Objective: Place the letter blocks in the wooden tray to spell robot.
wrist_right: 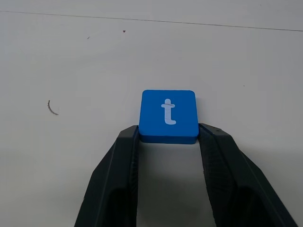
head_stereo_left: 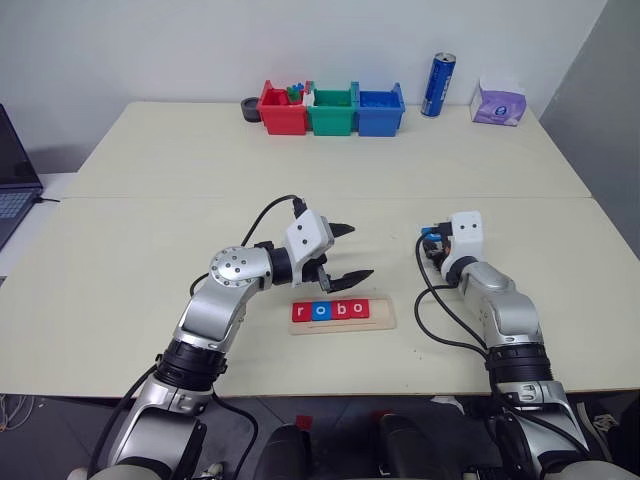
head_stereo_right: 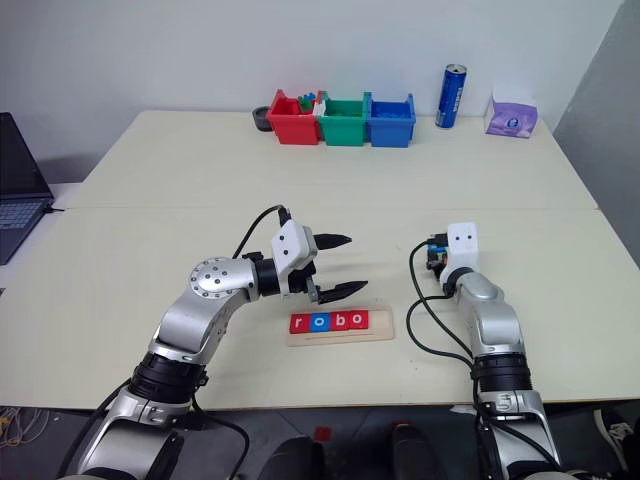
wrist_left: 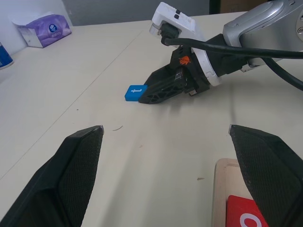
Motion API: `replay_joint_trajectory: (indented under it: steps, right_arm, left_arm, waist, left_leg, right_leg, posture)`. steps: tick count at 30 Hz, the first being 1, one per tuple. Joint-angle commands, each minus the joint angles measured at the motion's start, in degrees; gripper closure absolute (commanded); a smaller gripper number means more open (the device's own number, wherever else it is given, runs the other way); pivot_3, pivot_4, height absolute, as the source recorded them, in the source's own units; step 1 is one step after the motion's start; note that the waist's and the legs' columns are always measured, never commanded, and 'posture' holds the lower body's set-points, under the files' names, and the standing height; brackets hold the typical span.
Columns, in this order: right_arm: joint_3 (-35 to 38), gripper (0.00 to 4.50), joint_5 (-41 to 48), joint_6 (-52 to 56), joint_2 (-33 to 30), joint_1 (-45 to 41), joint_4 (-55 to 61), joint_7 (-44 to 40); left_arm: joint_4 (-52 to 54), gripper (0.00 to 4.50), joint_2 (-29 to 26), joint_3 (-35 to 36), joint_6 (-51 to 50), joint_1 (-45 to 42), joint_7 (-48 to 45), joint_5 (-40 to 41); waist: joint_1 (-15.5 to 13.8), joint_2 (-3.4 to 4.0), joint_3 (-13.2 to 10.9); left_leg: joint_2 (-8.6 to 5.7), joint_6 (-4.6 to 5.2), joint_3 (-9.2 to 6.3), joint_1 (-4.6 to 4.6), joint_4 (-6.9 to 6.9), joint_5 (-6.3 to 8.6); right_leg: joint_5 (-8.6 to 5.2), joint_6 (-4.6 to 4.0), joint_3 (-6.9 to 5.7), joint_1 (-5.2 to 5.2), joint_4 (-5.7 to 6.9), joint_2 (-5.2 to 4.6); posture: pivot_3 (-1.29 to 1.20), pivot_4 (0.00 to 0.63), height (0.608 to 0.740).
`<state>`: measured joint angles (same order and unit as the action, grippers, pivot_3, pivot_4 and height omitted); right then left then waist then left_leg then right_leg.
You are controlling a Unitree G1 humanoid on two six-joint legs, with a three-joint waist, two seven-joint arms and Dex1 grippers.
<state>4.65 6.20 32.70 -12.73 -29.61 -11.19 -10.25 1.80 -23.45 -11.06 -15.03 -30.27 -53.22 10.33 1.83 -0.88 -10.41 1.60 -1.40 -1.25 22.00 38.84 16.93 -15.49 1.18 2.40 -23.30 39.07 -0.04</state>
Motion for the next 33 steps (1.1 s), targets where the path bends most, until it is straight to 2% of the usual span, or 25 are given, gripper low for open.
replay_joint_trajectory:
  steps: [1, 4, 10, 14, 22, 30, 31, 33]
  right_arm:
    - [-1.22, 3.04, 0.70, 3.51, -1.77, 1.97, 7.17, -2.47]
    - [-1.78, 3.04, 2.33, 9.76, -3.96, 5.38, 16.53, -4.74]
    - [-1.30, 3.04, 7.75, 28.92, -7.62, 17.87, 40.52, -6.45]
    - [-0.76, 3.04, 11.05, 40.61, -5.93, 24.35, 53.21, -4.87]
    - [-0.40, 3.04, 10.59, 53.72, 0.68, 25.33, 61.57, 0.41]
    - [1.97, 0.31, 11.47, 54.39, 1.05, 22.99, 63.20, -0.63]
    - [2.92, 0.04, 11.55, 52.91, -0.28, 21.74, 63.42, -1.42]
    - [4.84, 0.04, 11.84, 50.03, -2.40, 19.41, 63.47, -2.97]
  left_arm:
    - [2.57, 0.00, -0.60, -0.36, 0.67, 0.37, -1.07, 0.82]
    - [4.22, 0.00, -1.52, -0.41, 0.32, 1.47, -2.65, 1.55]
    - [10.48, 0.00, -6.10, -0.82, -0.88, 6.04, -8.26, 4.56]
    - [12.76, 0.00, -9.07, -0.95, -0.82, 8.38, -11.16, 5.99]
    - [11.32, 0.00, -8.57, -1.27, -0.05, 7.27, -11.14, 5.73]
    - [10.17, 0.00, -8.69, -1.25, 0.84, 7.19, -11.65, 5.60]
    - [10.09, 0.00, -8.72, -1.28, 1.06, 7.35, -11.63, 5.47]
    - [9.66, 0.00, -8.74, -1.14, 1.45, 7.44, -11.53, 5.34]
  waist:
    - [-0.04, 0.00, 0.00]
    - [-0.11, 0.00, 0.00]
    - [-0.17, 0.01, 0.00]
    - [-0.16, 0.01, 0.01]
    - [-0.13, 0.00, 0.02]
    - [-0.08, 0.00, 0.01]
    - [-0.07, 0.00, 0.01]
    - [-0.07, 0.00, 0.01]
  left_leg:
    - [0.00, 0.00, 0.00, 0.00, 0.00, 0.00]
    - [0.01, 0.00, -0.02, 0.05, -0.02, 0.00]
    - [0.06, 0.01, -0.08, 0.14, -0.05, 0.01]
    - [0.05, 0.01, -0.09, 0.11, -0.05, 0.00]
    - [0.02, 0.00, -0.08, 0.04, -0.02, 0.00]
    - [0.01, 0.00, -0.07, 0.05, -0.03, 0.00]
    - [0.01, 0.00, -0.06, 0.05, -0.03, 0.00]
    - [-0.02, 0.00, -0.03, 0.04, -0.03, 0.00]
  right_leg:
    - [0.00, 0.00, 0.00, 0.00, 0.00, 0.00]
    - [0.00, 0.00, -0.01, -0.02, -0.04, 0.00]
    - [-0.02, 0.02, -0.04, -0.08, -0.06, -0.03]
    - [-0.03, 0.03, -0.05, -0.07, -0.04, 0.00]
    - [-0.15, 0.23, -0.05, -0.01, -0.05, 0.08]
    - [-0.14, 0.22, -0.06, -0.02, -0.08, 0.08]
    - [-0.14, 0.22, -0.06, -0.02, -0.08, 0.08]
    - [-0.14, 0.23, -0.09, -0.02, -0.08, 0.07]
  posture:
    - [0.00, 0.150, 0.740]
    - [0.00, 0.150, 0.740]
    - [0.00, 0.150, 0.740]
    - [0.00, 0.150, 0.740]
    - [0.00, 0.150, 0.740]
    - [0.00, 0.150, 0.740]
    - [0.00, 0.150, 0.740]
    - [0.00, 0.150, 0.740]
